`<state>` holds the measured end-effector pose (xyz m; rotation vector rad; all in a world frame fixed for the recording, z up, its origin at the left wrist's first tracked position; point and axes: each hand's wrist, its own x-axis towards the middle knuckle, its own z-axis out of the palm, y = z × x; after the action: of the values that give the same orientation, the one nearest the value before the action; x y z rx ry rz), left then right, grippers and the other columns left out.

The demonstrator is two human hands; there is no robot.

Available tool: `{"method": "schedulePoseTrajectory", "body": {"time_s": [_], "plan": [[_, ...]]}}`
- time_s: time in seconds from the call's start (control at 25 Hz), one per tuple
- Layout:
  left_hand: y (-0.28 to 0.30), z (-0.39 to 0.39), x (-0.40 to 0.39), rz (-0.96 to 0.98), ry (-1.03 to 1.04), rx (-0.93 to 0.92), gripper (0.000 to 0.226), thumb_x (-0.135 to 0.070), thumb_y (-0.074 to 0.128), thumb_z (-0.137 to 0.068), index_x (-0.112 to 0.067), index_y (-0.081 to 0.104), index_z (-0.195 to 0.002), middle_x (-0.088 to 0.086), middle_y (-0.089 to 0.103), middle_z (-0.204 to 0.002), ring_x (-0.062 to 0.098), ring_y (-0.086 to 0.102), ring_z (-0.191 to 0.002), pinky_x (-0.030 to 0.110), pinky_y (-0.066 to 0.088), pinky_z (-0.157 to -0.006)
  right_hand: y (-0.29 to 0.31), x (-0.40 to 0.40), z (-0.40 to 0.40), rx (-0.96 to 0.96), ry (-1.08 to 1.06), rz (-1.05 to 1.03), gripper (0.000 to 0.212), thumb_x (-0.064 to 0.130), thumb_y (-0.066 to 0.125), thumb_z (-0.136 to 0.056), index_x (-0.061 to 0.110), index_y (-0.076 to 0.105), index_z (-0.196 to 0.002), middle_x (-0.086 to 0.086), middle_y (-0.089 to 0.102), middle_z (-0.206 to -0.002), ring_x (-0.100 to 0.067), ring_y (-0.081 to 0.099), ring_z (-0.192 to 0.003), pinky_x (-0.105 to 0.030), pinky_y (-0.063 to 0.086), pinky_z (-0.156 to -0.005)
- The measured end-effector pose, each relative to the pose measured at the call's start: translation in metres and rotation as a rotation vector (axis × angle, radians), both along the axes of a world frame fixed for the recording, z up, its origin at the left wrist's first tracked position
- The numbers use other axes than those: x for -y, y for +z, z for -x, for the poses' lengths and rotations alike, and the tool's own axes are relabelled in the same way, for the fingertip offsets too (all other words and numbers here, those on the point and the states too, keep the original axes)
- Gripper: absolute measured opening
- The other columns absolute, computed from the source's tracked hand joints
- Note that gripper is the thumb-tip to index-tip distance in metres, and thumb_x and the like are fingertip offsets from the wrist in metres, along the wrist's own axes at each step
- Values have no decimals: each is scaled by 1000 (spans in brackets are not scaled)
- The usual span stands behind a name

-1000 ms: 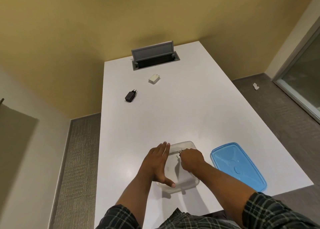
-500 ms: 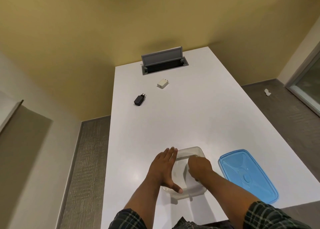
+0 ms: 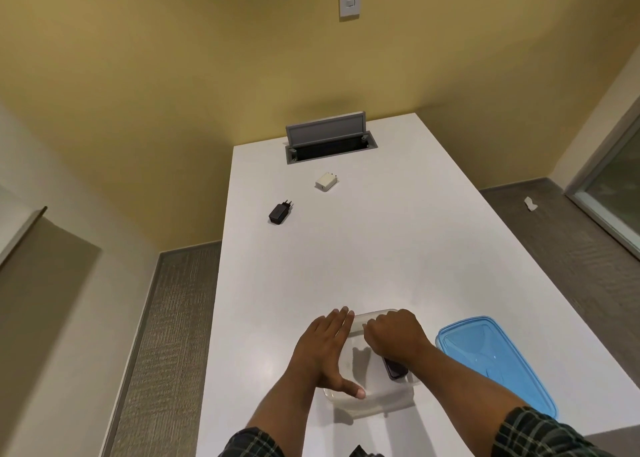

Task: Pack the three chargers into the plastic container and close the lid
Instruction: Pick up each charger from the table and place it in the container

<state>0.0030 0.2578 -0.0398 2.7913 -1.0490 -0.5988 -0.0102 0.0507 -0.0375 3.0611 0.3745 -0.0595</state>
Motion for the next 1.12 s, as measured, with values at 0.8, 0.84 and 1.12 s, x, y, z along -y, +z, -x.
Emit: {"method": "schedulePoseTrajectory", "body": {"time_s": [0.8,0.84,1.12], "plan": [[-62,-141,-145,12,576,-76,89,-69,23,-100,-16,-11,-162,1,-13,-171,19,-8,-159,40,9,-129,-30,-123,-219,-236,-143,-3,27,35,48,-95,15,65,-104,-3,71,-98,-28,68,-88,-30,40,-68],[-61,-144,-143,23,591,-62,89,-69,23,-100,-15,-10,-162,2,-12,-171,20,-7,-159,40,10,-129,-28,-125,-225,-257,-144,-1,26,34,50,-93,15,63,-106,-3,71,-100,-28,68,-90,-31,40,-69],[-54,-161,-132,30,610,-24,87,-69,21,-99,-18,-11,-162,1,-15,-170,20,-10,-158,41,7,-130,-12,-136,-257,-290,-160,-139,33,35,55,-90,15,52,-116,-5,64,-110,-30,64,-99,-33,37,-73]]}}
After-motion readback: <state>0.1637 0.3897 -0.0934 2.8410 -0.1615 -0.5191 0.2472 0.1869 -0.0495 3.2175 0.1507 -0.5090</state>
